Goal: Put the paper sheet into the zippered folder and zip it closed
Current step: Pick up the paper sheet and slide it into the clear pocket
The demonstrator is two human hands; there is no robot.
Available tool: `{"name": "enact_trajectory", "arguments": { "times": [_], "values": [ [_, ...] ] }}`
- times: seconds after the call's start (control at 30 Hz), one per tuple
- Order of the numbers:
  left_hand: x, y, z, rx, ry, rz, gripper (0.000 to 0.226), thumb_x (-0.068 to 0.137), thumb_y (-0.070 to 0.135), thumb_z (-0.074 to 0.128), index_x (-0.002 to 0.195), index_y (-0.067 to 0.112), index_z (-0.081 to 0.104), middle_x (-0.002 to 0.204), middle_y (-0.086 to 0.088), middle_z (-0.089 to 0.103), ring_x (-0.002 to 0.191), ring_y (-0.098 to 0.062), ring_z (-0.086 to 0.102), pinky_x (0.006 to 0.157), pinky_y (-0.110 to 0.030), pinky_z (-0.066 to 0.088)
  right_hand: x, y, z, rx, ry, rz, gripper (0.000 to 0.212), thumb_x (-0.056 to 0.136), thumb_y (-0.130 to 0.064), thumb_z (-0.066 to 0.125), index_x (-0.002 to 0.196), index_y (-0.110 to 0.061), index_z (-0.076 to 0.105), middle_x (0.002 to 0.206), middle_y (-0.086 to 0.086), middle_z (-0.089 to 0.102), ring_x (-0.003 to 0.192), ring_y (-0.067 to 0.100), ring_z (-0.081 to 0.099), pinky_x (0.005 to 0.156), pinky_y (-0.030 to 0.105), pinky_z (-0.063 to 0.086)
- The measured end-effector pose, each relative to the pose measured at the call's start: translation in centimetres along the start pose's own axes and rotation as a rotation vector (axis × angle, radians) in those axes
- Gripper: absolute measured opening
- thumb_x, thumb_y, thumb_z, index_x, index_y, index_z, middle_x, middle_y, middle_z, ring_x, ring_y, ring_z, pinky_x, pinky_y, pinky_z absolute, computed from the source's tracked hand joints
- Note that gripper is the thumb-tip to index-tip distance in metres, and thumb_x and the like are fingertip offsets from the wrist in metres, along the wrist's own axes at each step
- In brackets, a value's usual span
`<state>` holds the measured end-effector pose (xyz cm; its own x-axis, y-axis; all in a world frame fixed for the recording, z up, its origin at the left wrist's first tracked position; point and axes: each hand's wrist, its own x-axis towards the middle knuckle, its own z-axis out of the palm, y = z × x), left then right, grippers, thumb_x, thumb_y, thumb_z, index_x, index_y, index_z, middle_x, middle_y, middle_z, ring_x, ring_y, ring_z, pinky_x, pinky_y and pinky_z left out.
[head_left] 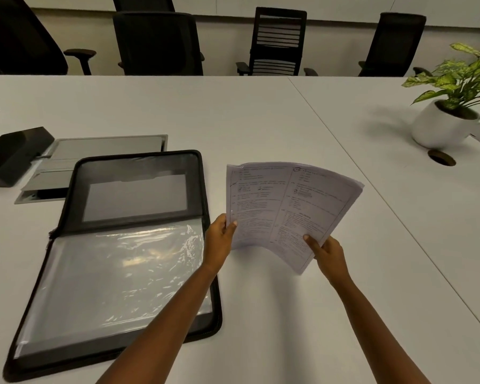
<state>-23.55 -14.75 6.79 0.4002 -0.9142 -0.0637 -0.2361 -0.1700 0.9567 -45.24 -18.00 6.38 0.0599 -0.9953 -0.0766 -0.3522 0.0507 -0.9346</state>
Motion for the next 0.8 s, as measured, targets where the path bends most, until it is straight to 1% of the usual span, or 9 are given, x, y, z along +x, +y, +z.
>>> {"name": "enact_trajectory", "arguments": {
  "times": [0.13, 0.2, 0.3, 0.4, 0.5, 0.57, 0.63, 0.7, 0.8],
  "values": [
    [0.3, 0.0, -0.3, 0.124, -0.036, -0.031, 0.032, 0.093, 0.014, 0.053, 0.124, 0.005, 0.05, 0.128, -0.014, 0.058, 0.117, -0.031, 0.056, 0.095, -0.036, 0.048, 0.2, -0.1, -0.6, -0.017, -0.002, 0.003, 0.015, 0.091, -0.012, 0.052, 0.104, -0.008, 0.059, 0.09, 0.008, 0.065, 0.083, 0.031, 0.065, 0.06, 0.029, 0.054],
    [0.4, -0.6, -0.7, 0.241, 0.005, -0.033, 0.036, 0.092, 0.01, 0.056, 0.126, 0.008, 0.048, 0.133, -0.013, 0.054, 0.12, -0.03, 0.053, 0.098, -0.036, 0.046, 0.3, -0.2, -0.8, -0.002, -0.006, 0.022, 0.015, 0.091, -0.009, 0.051, 0.103, -0.005, 0.059, 0.088, 0.008, 0.065, 0.077, 0.029, 0.064, 0.056, 0.027, 0.053],
    [0.2, -2.2, -1.7, 0.423, 0.072, -0.09, 0.043, 0.091, 0.007, 0.056, 0.132, 0.009, 0.043, 0.14, -0.015, 0.045, 0.126, -0.031, 0.047, 0.103, -0.039, 0.043, 0.3, 0.0, -0.9, 0.039, 0.004, 0.063, 0.013, 0.09, -0.006, 0.05, 0.101, -0.005, 0.058, 0.088, 0.009, 0.064, 0.076, 0.029, 0.063, 0.056, 0.029, 0.053],
    [-0.4, -4.1, -2.8, 0.649, 0.115, -0.166, 0.053, 0.091, 0.023, 0.057, 0.138, 0.009, 0.036, 0.146, -0.015, 0.037, 0.136, -0.03, 0.036, 0.113, -0.041, 0.034, 0.1, 0.5, -0.8, 0.08, 0.031, 0.11, 0.009, 0.09, -0.007, 0.051, 0.098, -0.007, 0.057, 0.091, 0.014, 0.064, 0.077, 0.034, 0.063, 0.063, 0.037, 0.055],
    [-1.4, -5.9, -3.8, 0.811, 0.11, -0.241, 0.063, 0.09, 0.037, 0.057, 0.14, 0.01, 0.031, 0.147, -0.015, 0.035, 0.137, -0.03, 0.033, 0.114, -0.039, 0.032, -0.2, 1.0, -0.5, 0.169, 0.05, 0.197, 0.02, 0.09, -0.006, 0.051, 0.109, -0.001, 0.055, 0.097, 0.018, 0.063, 0.084, 0.036, 0.062, 0.071, 0.044, 0.054],
    [-2.1, -7.1, -4.2, 0.86, 0.088, -0.281, 0.067, 0.088, 0.042, 0.058, 0.14, 0.01, 0.03, 0.145, -0.016, 0.036, 0.135, -0.029, 0.036, 0.112, -0.039, 0.036, -0.5, 1.2, -0.2, 0.242, 0.053, 0.241, 0.026, 0.09, -0.005, 0.051, 0.115, 0.001, 0.052, 0.1, 0.019, 0.062, 0.086, 0.036, 0.061, 0.064, 0.041, 0.056],
    [-2.8, -7.9, -4.5, 0.919, 0.068, -0.273, 0.067, 0.087, 0.045, 0.058, 0.137, 0.01, 0.032, 0.143, -0.013, 0.037, 0.132, -0.027, 0.039, 0.108, -0.037, 0.04, -1.0, 1.3, 0.1, 0.312, 0.048, 0.268, 0.029, 0.09, -0.005, 0.051, 0.118, 0.0, 0.049, 0.103, 0.02, 0.061, 0.089, 0.037, 0.06, 0.055, 0.033, 0.059],
    [-3.1, -8.3, -4.7, 0.966, 0.078, -0.239, 0.062, 0.087, 0.047, 0.056, 0.134, 0.011, 0.036, 0.141, -0.01, 0.039, 0.13, -0.023, 0.042, 0.106, -0.033, 0.042, -1.3, 1.4, 0.4, 0.37, 0.041, 0.291, 0.032, 0.089, -0.004, 0.051, 0.121, -0.001, 0.047, 0.103, 0.019, 0.06, 0.093, 0.037, 0.059, 0.054, 0.028, 0.059],
    [-3.2, -8.3, -4.9, 0.985, 0.101, -0.217, 0.057, 0.091, 0.044, 0.052, 0.136, 0.013, 0.035, 0.14, -0.008, 0.04, 0.129, -0.02, 0.043, 0.105, -0.029, 0.042, -1.5, 1.6, 0.9, 0.409, 0.038, 0.332, 0.035, 0.089, -0.003, 0.051, 0.123, -0.001, 0.044, 0.102, 0.018, 0.06, 0.093, 0.037, 0.058, 0.058, 0.033, 0.058]
  ]
}}
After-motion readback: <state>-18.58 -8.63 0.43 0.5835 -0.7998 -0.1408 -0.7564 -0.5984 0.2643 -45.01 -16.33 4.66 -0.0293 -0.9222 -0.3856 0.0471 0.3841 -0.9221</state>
